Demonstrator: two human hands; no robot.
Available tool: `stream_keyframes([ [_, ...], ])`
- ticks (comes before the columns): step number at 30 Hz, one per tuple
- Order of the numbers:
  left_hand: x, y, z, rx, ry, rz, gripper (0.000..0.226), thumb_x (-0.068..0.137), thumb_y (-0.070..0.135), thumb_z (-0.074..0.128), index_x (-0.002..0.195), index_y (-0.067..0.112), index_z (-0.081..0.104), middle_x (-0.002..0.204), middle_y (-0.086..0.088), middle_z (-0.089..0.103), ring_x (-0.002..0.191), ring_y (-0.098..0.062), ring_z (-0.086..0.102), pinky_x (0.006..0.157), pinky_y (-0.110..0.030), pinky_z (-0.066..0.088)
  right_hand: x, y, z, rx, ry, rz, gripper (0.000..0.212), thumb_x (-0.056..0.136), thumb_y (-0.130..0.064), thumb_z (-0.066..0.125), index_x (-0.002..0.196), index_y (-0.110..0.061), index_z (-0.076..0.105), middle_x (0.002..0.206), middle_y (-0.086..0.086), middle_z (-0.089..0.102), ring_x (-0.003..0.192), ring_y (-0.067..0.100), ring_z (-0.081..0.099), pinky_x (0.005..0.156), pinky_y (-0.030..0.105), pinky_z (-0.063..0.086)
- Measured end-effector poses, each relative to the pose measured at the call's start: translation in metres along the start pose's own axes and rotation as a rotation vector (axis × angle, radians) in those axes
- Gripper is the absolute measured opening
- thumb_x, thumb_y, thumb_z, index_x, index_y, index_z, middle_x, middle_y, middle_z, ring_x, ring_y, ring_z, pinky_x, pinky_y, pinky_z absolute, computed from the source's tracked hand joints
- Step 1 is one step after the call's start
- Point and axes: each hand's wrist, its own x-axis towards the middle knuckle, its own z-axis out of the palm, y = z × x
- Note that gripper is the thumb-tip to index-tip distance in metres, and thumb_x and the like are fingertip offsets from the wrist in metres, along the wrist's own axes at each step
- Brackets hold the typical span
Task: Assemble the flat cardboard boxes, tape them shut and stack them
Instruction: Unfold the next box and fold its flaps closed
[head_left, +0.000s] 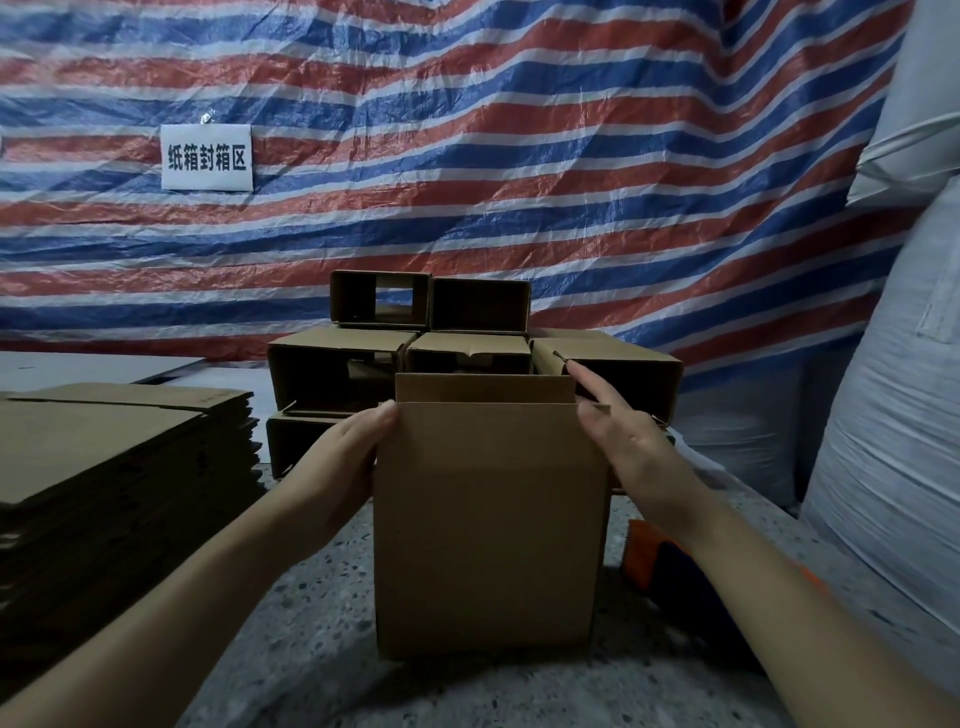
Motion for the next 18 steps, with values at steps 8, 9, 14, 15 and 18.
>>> stream_keyframes([
  [8,0.008,-0.007,0.005,-0.025,0.211,0.001,0.025,0.093,0.017,0.06,0.116,0.024,0.054,0.112,-0.01,0.057,0.073,-0.017,0.059,0.049,-0.022,0.049,0.009,0.018,0.004,0.2,0.091,0.105,0.074,0.097,-0.005,0.059,0.158,-0.022,0.022,0.157,-0.003,0.035,0.138,0.014,0.044,0.098,0.024,0.045],
  [9,0.008,-0.007,0.006,-0.024,0.224,0.006,0.03,0.094,0.016,0.059,0.12,0.027,0.05,0.114,-0.008,0.056,0.076,-0.019,0.059,0.049,-0.022,0.049,0.01,0.018,0.005,0.225,0.068,0.129,0.077,0.097,-0.006,0.058,0.16,-0.023,0.017,0.157,-0.004,0.036,0.134,0.014,0.048,0.095,0.024,0.047],
  [14,0.007,-0.01,0.005,0.02,0.199,0.048,0.051,0.096,0.019,0.055,0.139,0.041,0.038,0.119,0.006,0.055,0.091,-0.022,0.063,0.061,-0.025,0.049,0.012,0.016,0.003,0.329,-0.001,0.161,0.078,0.088,-0.015,0.067,0.154,-0.035,0.028,0.132,-0.013,0.058,0.108,0.009,0.068,0.077,0.023,0.058],
  [15,0.007,-0.01,0.005,0.027,0.196,0.066,0.051,0.097,0.018,0.055,0.139,0.042,0.039,0.118,0.008,0.055,0.095,-0.022,0.063,0.063,-0.023,0.05,0.012,0.016,0.002,0.354,-0.004,0.152,0.079,0.086,-0.015,0.071,0.15,-0.038,0.032,0.13,-0.012,0.06,0.108,0.01,0.069,0.078,0.023,0.058],
  [18,0.008,-0.009,0.007,0.032,0.159,0.112,0.045,0.097,0.014,0.053,0.129,0.045,0.049,0.108,0.013,0.066,0.096,-0.017,0.068,0.067,-0.023,0.053,0.012,0.015,-0.001,0.38,-0.005,0.124,0.065,0.08,-0.016,0.074,0.137,-0.033,0.049,0.126,-0.009,0.066,0.111,0.014,0.068,0.081,0.026,0.058],
])
